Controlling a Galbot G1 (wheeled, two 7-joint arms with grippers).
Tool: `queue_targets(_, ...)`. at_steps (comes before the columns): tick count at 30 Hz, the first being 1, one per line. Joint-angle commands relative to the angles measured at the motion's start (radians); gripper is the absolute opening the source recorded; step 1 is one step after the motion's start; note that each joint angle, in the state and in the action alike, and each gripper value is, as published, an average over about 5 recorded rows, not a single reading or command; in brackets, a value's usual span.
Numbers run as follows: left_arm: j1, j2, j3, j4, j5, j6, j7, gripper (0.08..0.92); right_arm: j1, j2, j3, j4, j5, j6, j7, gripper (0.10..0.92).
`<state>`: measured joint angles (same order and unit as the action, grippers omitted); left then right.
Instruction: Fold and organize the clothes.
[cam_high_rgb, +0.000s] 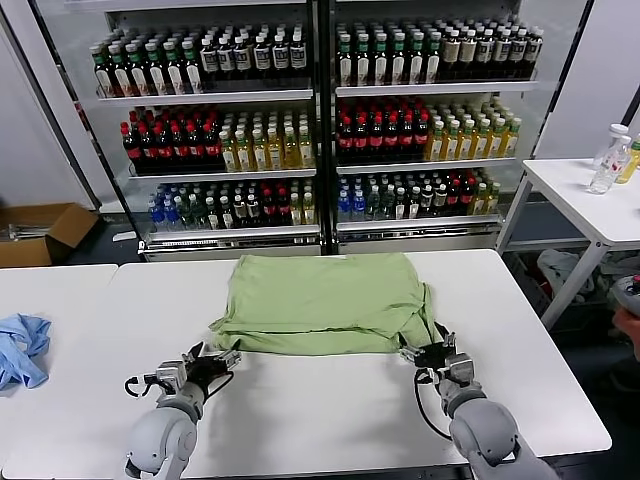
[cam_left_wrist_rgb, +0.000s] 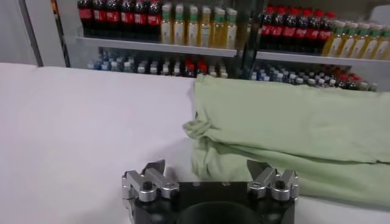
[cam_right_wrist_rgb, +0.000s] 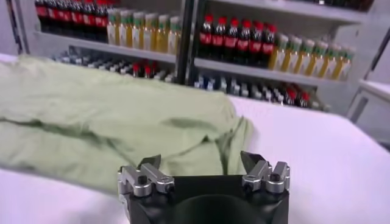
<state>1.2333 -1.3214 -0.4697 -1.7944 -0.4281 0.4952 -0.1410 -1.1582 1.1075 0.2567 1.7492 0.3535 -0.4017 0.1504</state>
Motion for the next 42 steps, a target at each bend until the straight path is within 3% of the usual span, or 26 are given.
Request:
queue_targets(1, 0.014, -0.014, 0.004, 0.005, -0.007, -0.008, 0.002, 0.568, -0.024, 0.003, -0.006, -0.026, 0.030, -0.022, 0.010, 0.594)
queue_targets(17, -0.020, -0.020, -0.016, 0.021, -0.228, -0.024, 0.009, 0.134, -0.066, -0.048, 0.043, 0.008, 0.050, 0.020, -0.011, 0.169)
queue_targets(22, 0.068, -0.031, -0.017, -0.070, -0.219, -0.025, 0.008, 0.103, -0.145, -0.085, 0.103, 0.082, 0.061, 0.020, -0.018, 0.156)
queue_targets(33, 0.479, -0.034, -0.048, -0.435, -0.127, -0.045, -0.001, 0.090, -0.526, -0.123, 0.276, 0.380, 0.002, 0.032, -0.006, 0.156)
queue_targets(42, 0.763, -0.004, -0.047, -0.603, 0.041, -0.072, -0.014, 0.088, -0.781, -0.089, 0.348, 0.514, -0.057, 0.032, -0.008, 0.156)
